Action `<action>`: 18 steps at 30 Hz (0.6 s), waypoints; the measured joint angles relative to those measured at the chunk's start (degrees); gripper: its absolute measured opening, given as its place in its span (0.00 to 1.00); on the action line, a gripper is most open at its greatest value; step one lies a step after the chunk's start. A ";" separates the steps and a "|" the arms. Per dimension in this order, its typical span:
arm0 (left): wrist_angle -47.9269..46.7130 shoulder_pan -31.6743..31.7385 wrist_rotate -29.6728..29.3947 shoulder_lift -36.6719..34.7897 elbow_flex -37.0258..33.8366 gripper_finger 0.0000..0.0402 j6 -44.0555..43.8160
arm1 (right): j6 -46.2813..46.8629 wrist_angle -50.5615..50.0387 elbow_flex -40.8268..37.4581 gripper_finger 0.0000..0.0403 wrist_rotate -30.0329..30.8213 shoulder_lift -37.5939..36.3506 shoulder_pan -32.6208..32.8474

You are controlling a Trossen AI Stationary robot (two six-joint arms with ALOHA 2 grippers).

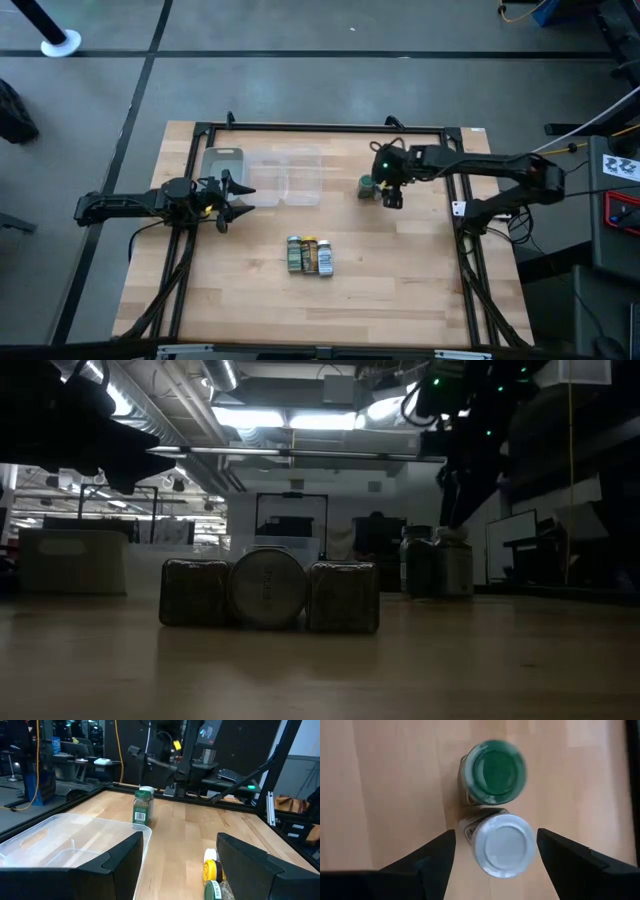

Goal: Sort spices by type
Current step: Put the top white seasoning bottle into the right transparent bin

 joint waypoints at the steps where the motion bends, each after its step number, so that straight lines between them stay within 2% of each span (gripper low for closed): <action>1: 0.01 0.00 0.00 0.00 0.00 0.59 0.00 | -0.20 -0.07 0.02 0.70 0.16 0.63 0.00; 12: -0.01 0.00 0.00 0.00 0.00 0.59 0.00 | -0.39 0.42 0.17 0.70 5.04 2.68 0.00; 18: -0.01 0.00 0.00 0.00 0.00 0.59 0.00 | -0.37 0.05 0.13 0.70 5.25 2.68 0.04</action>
